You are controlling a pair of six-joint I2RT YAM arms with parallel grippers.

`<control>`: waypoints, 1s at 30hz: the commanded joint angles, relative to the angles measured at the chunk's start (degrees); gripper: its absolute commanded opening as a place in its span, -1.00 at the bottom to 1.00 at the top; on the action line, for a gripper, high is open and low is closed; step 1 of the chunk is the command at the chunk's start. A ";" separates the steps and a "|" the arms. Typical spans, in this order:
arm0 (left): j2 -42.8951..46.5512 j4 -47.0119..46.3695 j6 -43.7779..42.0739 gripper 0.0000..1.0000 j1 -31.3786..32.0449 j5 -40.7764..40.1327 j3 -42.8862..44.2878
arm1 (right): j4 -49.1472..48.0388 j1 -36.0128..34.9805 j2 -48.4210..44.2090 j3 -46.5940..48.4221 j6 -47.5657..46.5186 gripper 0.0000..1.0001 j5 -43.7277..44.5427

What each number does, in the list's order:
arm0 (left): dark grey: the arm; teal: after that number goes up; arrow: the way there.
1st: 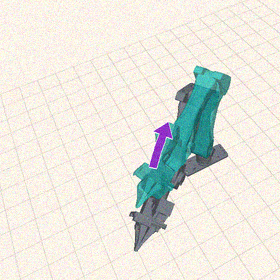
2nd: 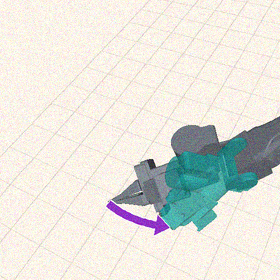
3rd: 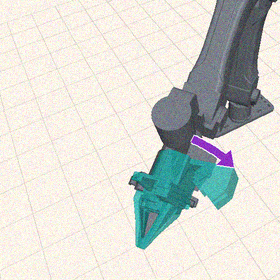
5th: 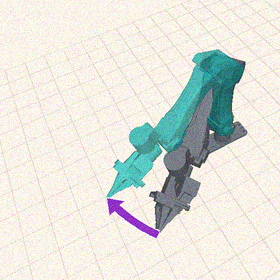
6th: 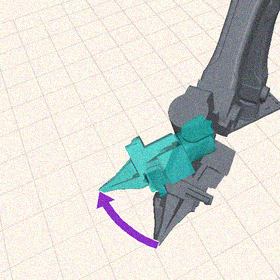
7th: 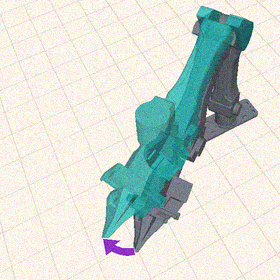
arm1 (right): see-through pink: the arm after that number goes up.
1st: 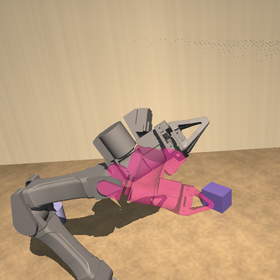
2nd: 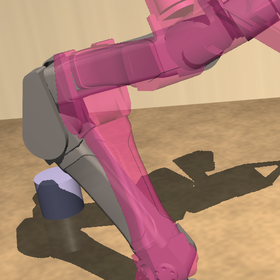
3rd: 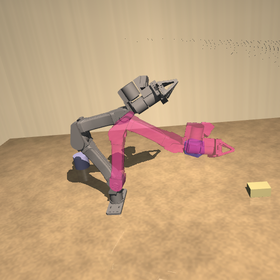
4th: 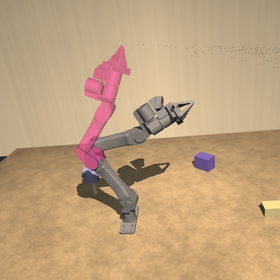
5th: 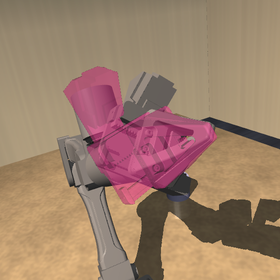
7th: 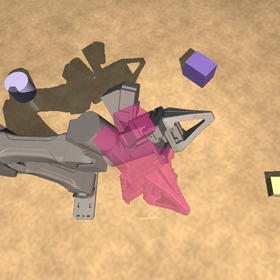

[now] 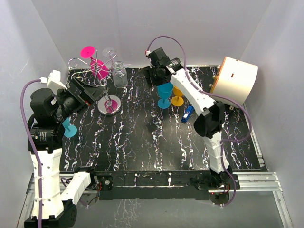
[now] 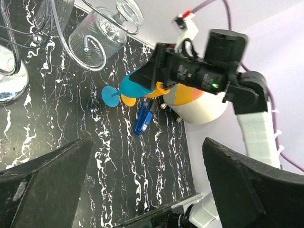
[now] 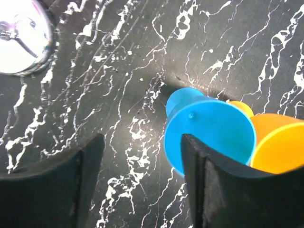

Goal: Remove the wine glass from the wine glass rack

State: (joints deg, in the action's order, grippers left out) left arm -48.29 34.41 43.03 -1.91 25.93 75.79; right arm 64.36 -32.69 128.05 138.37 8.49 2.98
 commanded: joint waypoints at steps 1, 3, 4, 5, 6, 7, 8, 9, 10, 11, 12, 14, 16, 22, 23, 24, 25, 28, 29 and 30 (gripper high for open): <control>0.49 0.49 -0.58 0.97 0.29 0.43 2.17 | -11.26 -0.36 -16.48 -8.21 -0.45 0.40 -2.84; 0.53 0.73 -0.53 0.97 0.33 0.79 2.05 | -17.38 -0.35 -23.78 -17.41 -0.05 0.57 -4.84; 0.62 0.74 -0.49 0.97 0.28 0.91 1.90 | -21.87 -0.36 -28.12 -22.86 0.05 0.64 -6.25; 0.57 0.97 -0.48 0.97 0.27 1.10 1.79 | -25.26 -0.36 -33.45 -28.39 0.26 0.77 -7.42; 0.58 1.04 -0.55 0.97 0.27 1.20 1.74 | -28.75 -0.36 -35.98 -34.37 0.83 0.83 -8.03; 0.67 1.18 -0.59 0.97 0.31 1.33 1.59 | -31.83 -0.36 -39.68 -39.58 1.66 0.90 -8.37; 0.66 1.26 -0.69 0.97 0.32 1.32 1.50 | -35.13 -0.36 -44.17 -46.66 2.74 0.96 -8.89; 0.59 1.40 -0.81 0.97 0.36 1.28 1.53 | -37.91 -0.35 -47.14 -51.76 3.66 0.97 -9.62; 0.40 1.51 -0.99 0.97 0.40 1.34 1.60 | -40.30 -0.31 -49.93 -56.18 4.82 0.97 -10.55; 0.16 1.66 -1.24 0.97 0.46 1.36 1.97 | -42.72 -0.28 -52.45 -60.15 5.87 0.97 -11.88; -0.22 1.78 -1.60 0.97 0.52 1.44 2.38 | -44.69 -0.25 -54.80 -63.78 6.72 0.97 -13.54; -1.32 2.03 -2.35 0.97 0.75 1.67 3.39 | -47.83 -0.27 -58.48 -69.73 8.80 0.97 -16.11; -2.66 1.85 -2.72 0.97 0.85 2.36 4.60 | -49.39 -0.22 -60.81 -73.53 9.66 0.97 -18.20; -8.04 -3.28 0.82 0.97 1.00 7.03 7.45 | -50.78 -0.22 -63.27 -77.35 9.55 0.97 -18.40; -9.40 -4.59 1.48 0.97 1.12 8.12 7.96 | -50.62 -0.20 -63.21 -77.10 9.31 0.97 -18.08; -10.75 -5.52 1.99 0.97 1.42 8.83 8.76 | -50.52 -0.22 -63.24 -76.84 9.04 0.97 -17.69; -12.44 -5.92 2.13 0.97 1.80 9.20 9.83 | -50.54 -0.21 -63.23 -76.58 8.79 0.97 -17.47; -18.13 -4.92 0.18 0.97 3.46 8.38 14.79 | -50.82 -0.24 -63.11 -75.91 8.26 0.97 -17.22; -20.07 -3.65 -0.89 0.97 4.22 7.42 18.36 | -50.78 -0.25 -63.21 -75.76 8.18 0.97 -17.17; -22.20 -2.29 -1.77 0.97 4.85 6.42 21.13 | -50.74 -0.26 -63.25 -75.64 7.94 0.97 -17.08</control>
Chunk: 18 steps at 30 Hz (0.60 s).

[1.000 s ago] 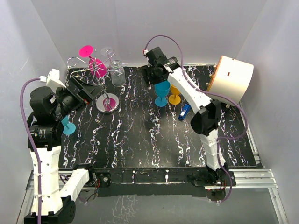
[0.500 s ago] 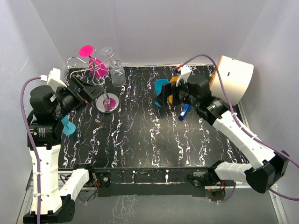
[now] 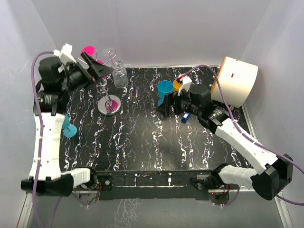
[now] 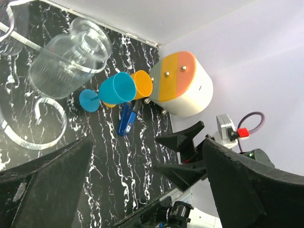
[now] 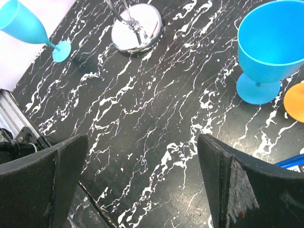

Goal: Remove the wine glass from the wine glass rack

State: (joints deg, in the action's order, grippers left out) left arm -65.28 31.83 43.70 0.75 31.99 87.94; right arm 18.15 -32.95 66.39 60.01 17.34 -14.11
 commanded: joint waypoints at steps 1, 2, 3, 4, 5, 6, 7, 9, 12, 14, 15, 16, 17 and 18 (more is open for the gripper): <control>-7.27 0.50 -3.02 0.97 2.89 -0.18 11.44 | -4.45 0.06 -1.79 2.74 -1.12 0.97 0.27; -9.19 0.82 -3.60 0.97 3.73 -0.52 13.85 | -4.32 0.05 -2.04 2.75 -1.24 0.97 0.62; -11.26 1.91 -4.42 0.97 4.60 -1.25 16.50 | -4.21 0.12 -2.24 2.70 -1.44 0.97 1.01; -13.34 3.19 -5.33 0.97 5.44 -2.25 19.27 | -4.04 0.11 -2.60 2.62 -1.56 0.97 1.33; -15.72 4.82 -6.55 0.96 6.13 -3.87 22.18 | -3.86 0.08 -2.91 2.53 -1.77 0.97 1.70; -17.51 6.38 -8.02 0.95 6.90 -5.98 24.70 | -3.75 0.12 -3.32 2.42 -1.83 0.97 1.90; -19.23 7.58 -9.15 0.94 7.58 -7.29 26.93 | -3.60 0.08 -3.76 2.25 -1.91 0.97 2.21; -22.24 10.06 -11.89 0.89 8.98 -11.25 31.30 | -3.34 0.15 -4.68 1.85 -2.21 0.97 2.86; -27.16 14.74 -16.67 0.86 11.52 -18.05 38.81 | -2.87 0.09 -6.06 1.15 -2.64 0.97 3.97; -29.05 16.42 -19.74 0.86 13.43 -22.95 41.99 | -2.63 0.09 -6.97 0.83 -2.83 0.97 4.79; -29.89 17.57 -21.20 0.86 14.28 -25.33 43.40 | -2.40 0.18 -7.37 0.74 -2.97 0.97 5.22; -30.74 18.63 -22.66 0.86 15.25 -27.85 44.75 | -2.24 0.11 -7.72 0.77 -3.04 0.97 5.51; -31.37 19.44 -24.13 0.86 16.25 -30.48 45.59 | -2.06 0.16 -8.02 0.73 -3.03 0.97 5.93; -31.92 20.27 -25.59 0.86 17.28 -33.13 46.22 | -1.80 0.18 -8.37 0.85 -3.14 0.97 6.46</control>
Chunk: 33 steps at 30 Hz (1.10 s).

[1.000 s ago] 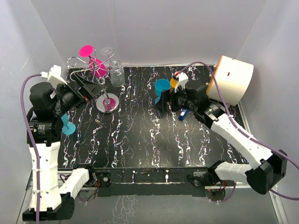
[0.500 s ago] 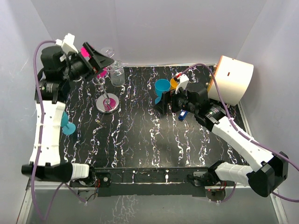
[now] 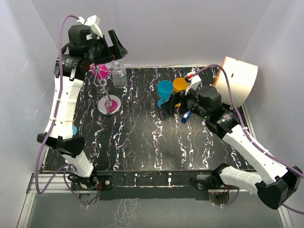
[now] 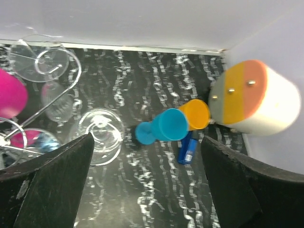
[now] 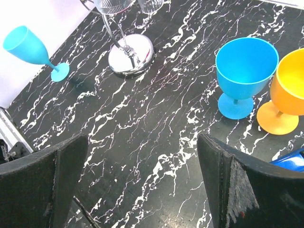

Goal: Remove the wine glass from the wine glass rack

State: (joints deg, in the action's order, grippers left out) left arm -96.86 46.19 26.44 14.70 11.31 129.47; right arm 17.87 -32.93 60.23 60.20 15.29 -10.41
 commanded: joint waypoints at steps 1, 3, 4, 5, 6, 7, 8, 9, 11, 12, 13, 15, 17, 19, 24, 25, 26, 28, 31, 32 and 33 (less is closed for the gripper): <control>-0.87 6.67 -9.60 0.86 4.36 -14.85 5.02 | -1.09 0.15 -2.55 0.77 -1.23 0.97 3.61; -2.06 8.19 -11.99 0.86 6.14 -19.17 5.42 | 0.08 0.14 -3.10 1.31 -1.23 0.97 7.01; -2.58 8.80 -12.77 0.86 6.81 -20.96 5.40 | 0.73 0.19 -3.39 1.52 -1.24 0.97 9.86; -3.01 9.28 -13.22 0.87 7.33 -22.22 5.44 | 1.60 0.12 -3.65 1.78 -1.03 0.97 13.47; -3.41 9.56 -13.51 0.88 7.56 -22.99 5.49 | 2.65 0.17 -3.71 2.15 -0.58 0.97 18.07; -3.73 9.73 -13.70 0.88 7.70 -23.37 5.37 | 3.91 0.15 -3.67 2.60 -0.11 0.97 22.22; -4.06 9.85 -13.84 0.89 7.83 -23.65 5.39 | 4.95 0.14 -3.49 3.07 0.07 0.97 26.19; -4.31 9.85 -13.93 0.90 7.93 -23.87 5.36 | 6.06 0.14 -3.13 3.53 0.12 0.97 29.41; -4.90 9.98 -14.16 0.91 8.05 -24.30 5.35 | 7.85 0.10 -2.32 4.45 -0.62 0.97 33.14; -5.26 10.09 -14.29 0.92 8.13 -24.57 5.35 | 8.57 0.14 -1.99 4.93 -1.15 0.97 33.98; -5.60 10.26 -14.43 0.93 8.15 -24.90 5.40 | 9.26 0.14 -1.74 5.38 -1.48 0.97 34.67; -6.49 10.75 -14.44 0.93 8.15 -25.59 5.43 | 9.93 0.15 -1.85 5.78 -1.95 0.97 35.07; -7.13 11.18 -13.94 0.94 8.22 -26.08 5.53 | 9.57 0.13 -2.54 5.60 -2.43 0.97 33.68; -7.72 11.52 -13.20 0.94 8.15 -26.39 5.78 | 8.46 0.11 -3.58 5.01 -2.84 0.97 31.64; -9.05 11.39 -11.81 0.85 8.16 -25.26 6.06 | 6.20 0.15 -5.44 3.74 -3.19 0.97 29.02; -9.31 11.27 -11.78 0.82 8.15 -25.06 6.10 | 6.09 0.17 -5.57 3.70 -3.19 0.97 28.84; -9.55 11.22 -11.76 0.79 8.15 -24.91 6.06 | 5.91 0.18 -5.68 3.63 -3.21 0.97 28.53; -10.11 11.28 -11.97 0.74 8.15 -24.96 6.21 | 5.87 0.14 -5.91 3.48 -3.37 0.97 28.27; -10.58 11.12 -12.52 0.62 8.16 -24.90 6.50 | 5.58 0.14 -6.16 2.98 -3.51 0.97 28.31; -10.60 11.02 -12.59 0.59 8.18 -24.95 6.56 | 5.49 0.14 -6.32 2.83 -3.58 0.97 28.22; -10.69 11.02 -12.69 0.58 8.16 -25.15 6.58 | 5.46 0.14 -6.41 2.69 -3.60 0.97 28.10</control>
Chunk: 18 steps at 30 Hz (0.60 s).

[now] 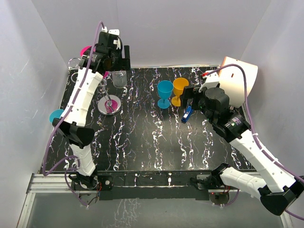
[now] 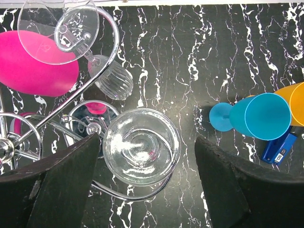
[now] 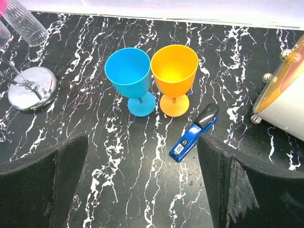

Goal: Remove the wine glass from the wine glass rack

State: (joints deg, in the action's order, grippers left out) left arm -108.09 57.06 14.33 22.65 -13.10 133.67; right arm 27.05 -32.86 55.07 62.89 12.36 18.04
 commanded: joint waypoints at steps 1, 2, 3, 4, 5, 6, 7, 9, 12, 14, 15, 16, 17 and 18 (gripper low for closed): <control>0.55 0.15 -0.80 0.54 0.20 -1.02 2.45 | -3.85 0.08 -1.28 -0.11 -0.71 0.97 -0.43; 0.53 0.24 -0.94 0.50 0.20 -1.35 2.54 | -3.93 0.08 -1.39 -0.25 -0.72 0.97 -0.50; 0.48 0.23 -0.99 0.47 0.20 -1.57 2.63 | -3.98 0.13 -1.37 -0.35 -0.68 0.97 -0.58; 0.51 0.20 -1.19 0.44 0.20 -1.76 2.65 | -4.10 0.11 -1.37 -0.44 -0.68 0.97 -0.62; 0.45 0.11 -1.37 0.41 0.20 -1.89 2.67 | -4.29 0.08 -1.37 -0.53 -0.63 0.97 -0.86; 0.41 0.20 -1.52 0.39 0.20 -2.02 2.65 | -4.36 0.04 -1.37 -0.57 -0.64 0.97 -1.11; 0.27 0.20 -1.64 0.36 0.20 -2.08 2.61 | -4.39 0.07 -1.41 -0.66 -0.59 0.97 -1.35; 0.16 0.34 -1.84 0.28 0.20 -2.21 2.83 | -4.46 0.09 -1.33 -0.71 -0.51 0.97 -1.77; 0.12 0.33 -2.01 0.20 0.22 -2.65 2.90 | -4.51 0.07 -1.30 -0.75 -0.41 0.97 -2.04; 0.16 0.29 -2.10 0.19 0.20 -2.71 2.98 | -4.41 0.08 -1.36 -0.68 -0.42 0.97 -2.13; 0.10 0.32 -2.11 0.20 0.20 -2.69 3.04 | -4.42 0.07 -1.49 -0.73 -0.41 0.97 -2.12; 0.03 0.40 -2.11 0.23 0.22 -2.56 3.13 | -4.52 0.09 -1.58 -0.75 -0.41 0.97 -2.07; -0.07 0.53 -2.11 0.26 0.20 -2.48 3.24 | -4.47 0.07 -1.56 -0.75 -0.44 0.97 -2.00; -0.27 0.66 -2.11 0.30 0.22 -2.45 3.47 | -4.48 0.09 -1.63 -0.75 -0.46 0.97 -2.00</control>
State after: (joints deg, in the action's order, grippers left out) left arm -108.51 57.06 12.95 22.65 -14.44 134.50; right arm 26.33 -32.86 54.89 62.02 12.12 16.14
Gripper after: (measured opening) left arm 0.622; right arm 0.983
